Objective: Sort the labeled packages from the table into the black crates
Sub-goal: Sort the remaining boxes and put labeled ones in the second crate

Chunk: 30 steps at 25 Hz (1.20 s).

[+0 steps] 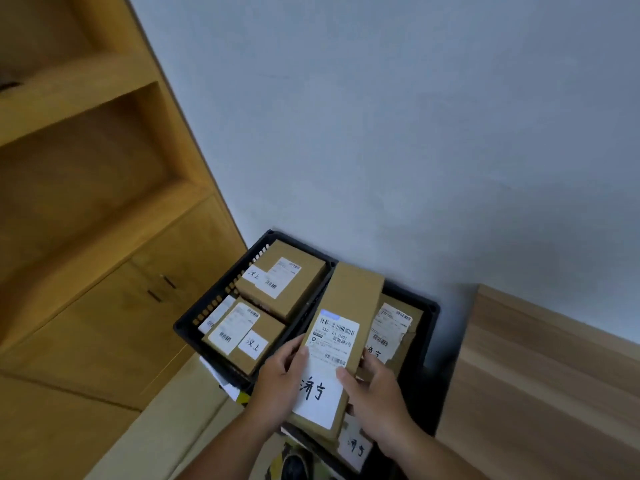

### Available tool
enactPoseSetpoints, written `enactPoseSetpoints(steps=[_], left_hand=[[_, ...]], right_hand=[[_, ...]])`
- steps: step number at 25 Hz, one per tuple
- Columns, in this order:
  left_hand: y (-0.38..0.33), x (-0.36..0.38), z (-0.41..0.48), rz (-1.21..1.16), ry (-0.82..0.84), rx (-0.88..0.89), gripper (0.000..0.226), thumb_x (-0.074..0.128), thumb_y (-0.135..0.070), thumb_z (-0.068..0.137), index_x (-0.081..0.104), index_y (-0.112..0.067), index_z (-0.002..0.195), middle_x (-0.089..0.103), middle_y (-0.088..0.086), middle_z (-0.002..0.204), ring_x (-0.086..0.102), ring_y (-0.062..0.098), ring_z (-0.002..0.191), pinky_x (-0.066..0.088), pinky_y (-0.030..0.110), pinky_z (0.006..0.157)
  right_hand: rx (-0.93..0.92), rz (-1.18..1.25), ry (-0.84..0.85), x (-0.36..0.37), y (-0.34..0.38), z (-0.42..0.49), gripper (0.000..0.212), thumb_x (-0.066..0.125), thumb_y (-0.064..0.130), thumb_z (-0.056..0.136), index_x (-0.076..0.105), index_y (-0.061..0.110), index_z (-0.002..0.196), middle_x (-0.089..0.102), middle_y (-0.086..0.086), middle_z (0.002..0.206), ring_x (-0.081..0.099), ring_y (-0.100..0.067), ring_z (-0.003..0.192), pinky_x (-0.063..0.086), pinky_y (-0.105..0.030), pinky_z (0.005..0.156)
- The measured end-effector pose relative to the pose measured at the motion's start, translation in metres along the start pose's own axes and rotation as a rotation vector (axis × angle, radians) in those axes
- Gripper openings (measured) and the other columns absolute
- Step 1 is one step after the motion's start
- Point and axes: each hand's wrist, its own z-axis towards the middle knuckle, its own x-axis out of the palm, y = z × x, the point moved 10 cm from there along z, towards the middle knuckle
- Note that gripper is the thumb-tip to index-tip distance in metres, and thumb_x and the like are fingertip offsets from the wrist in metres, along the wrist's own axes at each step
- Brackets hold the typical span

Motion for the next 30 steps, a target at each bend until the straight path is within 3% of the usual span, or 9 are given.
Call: enactPoseSetpoints(steps=[3, 7, 13, 16, 20, 23, 25, 28, 30], left_hand=[[0.009, -0.012, 0.076, -0.004, 0.045, 0.008, 0.034, 0.052, -0.044, 0.104, 0.059, -0.039, 0.137, 0.074, -0.021, 0.108, 0.073, -0.003, 0.092, 0.058, 0.018, 0.068], [0.041, -0.011, 0.178, 0.033, 0.101, -0.001, 0.037, 0.05, -0.045, 0.105, 0.056, -0.037, 0.14, 0.074, -0.013, 0.108, 0.075, 0.003, 0.083, 0.061, 0.025, 0.063], [0.099, 0.014, 0.266, 0.047, 0.162, 0.018, 0.04, 0.049, -0.038, 0.106, 0.053, -0.035, 0.146, 0.068, -0.006, 0.127, 0.072, 0.01, 0.101, 0.064, 0.042, 0.081], [0.105, 0.029, 0.28, 0.153, 0.123, 0.099, 0.044, 0.049, -0.043, 0.105, 0.049, -0.04, 0.149, 0.055, -0.008, 0.138, 0.06, 0.007, 0.119, 0.059, 0.036, 0.093], [0.112, 0.052, 0.286, 0.153, 0.147, 0.085, 0.044, 0.05, -0.046, 0.104, 0.044, -0.049, 0.148, 0.048, -0.012, 0.132, 0.058, -0.002, 0.111, 0.056, 0.021, 0.085], [0.118, 0.056, 0.293, 0.123, 0.151, 0.076, 0.043, 0.048, -0.039, 0.106, 0.047, -0.041, 0.15, 0.051, -0.012, 0.139, 0.061, -0.001, 0.112, 0.061, 0.025, 0.085], [0.124, 0.053, 0.298, 0.126, 0.12, 0.059, 0.043, 0.048, -0.033, 0.107, 0.047, -0.035, 0.15, 0.047, -0.012, 0.136, 0.061, -0.002, 0.107, 0.06, 0.019, 0.078], [0.126, 0.053, 0.3, 0.267, 0.063, 0.101, 0.046, 0.046, -0.026, 0.108, 0.042, -0.027, 0.154, 0.041, -0.01, 0.133, 0.048, 0.002, 0.118, 0.054, 0.016, 0.088], [0.13, 0.058, 0.297, 0.344, 0.037, 0.121, 0.049, 0.044, -0.024, 0.108, 0.037, -0.022, 0.157, 0.041, -0.008, 0.141, 0.034, -0.001, 0.125, 0.041, 0.005, 0.088]], right_hand=[[0.049, -0.033, -0.061, 0.023, -0.005, 0.064, 0.028, 0.068, 0.024, 0.095, 0.061, 0.044, 0.113, 0.073, 0.02, 0.107, 0.073, 0.0, 0.092, 0.063, -0.033, 0.082], [0.153, -0.008, -0.155, 0.043, -0.036, 0.15, 0.032, 0.069, 0.019, 0.096, 0.061, 0.037, 0.121, 0.071, 0.015, 0.117, 0.072, -0.014, 0.105, 0.062, -0.045, 0.09], [0.203, -0.077, -0.21, 0.05, -0.089, 0.233, 0.038, 0.067, 0.018, 0.097, 0.055, 0.038, 0.128, 0.071, 0.019, 0.113, 0.073, -0.004, 0.094, 0.064, -0.03, 0.08], [0.219, -0.1, -0.316, 0.041, -0.106, 0.25, 0.022, 0.067, 0.029, 0.098, 0.059, 0.027, 0.118, 0.072, 0.011, 0.109, 0.074, -0.003, 0.087, 0.062, -0.025, 0.072], [0.229, -0.083, -0.419, 0.022, -0.113, 0.253, 0.023, 0.067, 0.032, 0.097, 0.06, 0.024, 0.117, 0.072, 0.009, 0.109, 0.074, -0.009, 0.09, 0.065, -0.037, 0.076], [0.222, -0.185, -0.43, 0.023, -0.114, 0.258, 0.025, 0.066, 0.031, 0.098, 0.057, 0.023, 0.119, 0.068, 0.012, 0.109, 0.069, 0.0, 0.088, 0.058, -0.02, 0.068], [0.236, -0.272, -0.453, 0.029, -0.117, 0.265, 0.025, 0.065, 0.029, 0.098, 0.054, 0.021, 0.119, 0.067, 0.01, 0.106, 0.064, 0.003, 0.083, 0.05, -0.013, 0.061], [0.27, -0.269, -0.522, 0.038, -0.126, 0.273, 0.023, 0.065, 0.022, 0.099, 0.05, 0.015, 0.115, 0.066, 0.0, 0.105, 0.065, -0.004, 0.081, 0.05, -0.012, 0.055], [0.286, -0.264, -0.584, 0.041, -0.132, 0.277, 0.023, 0.065, 0.02, 0.098, 0.046, 0.014, 0.109, 0.064, -0.004, 0.104, 0.067, -0.014, 0.088, 0.052, -0.017, 0.06]])
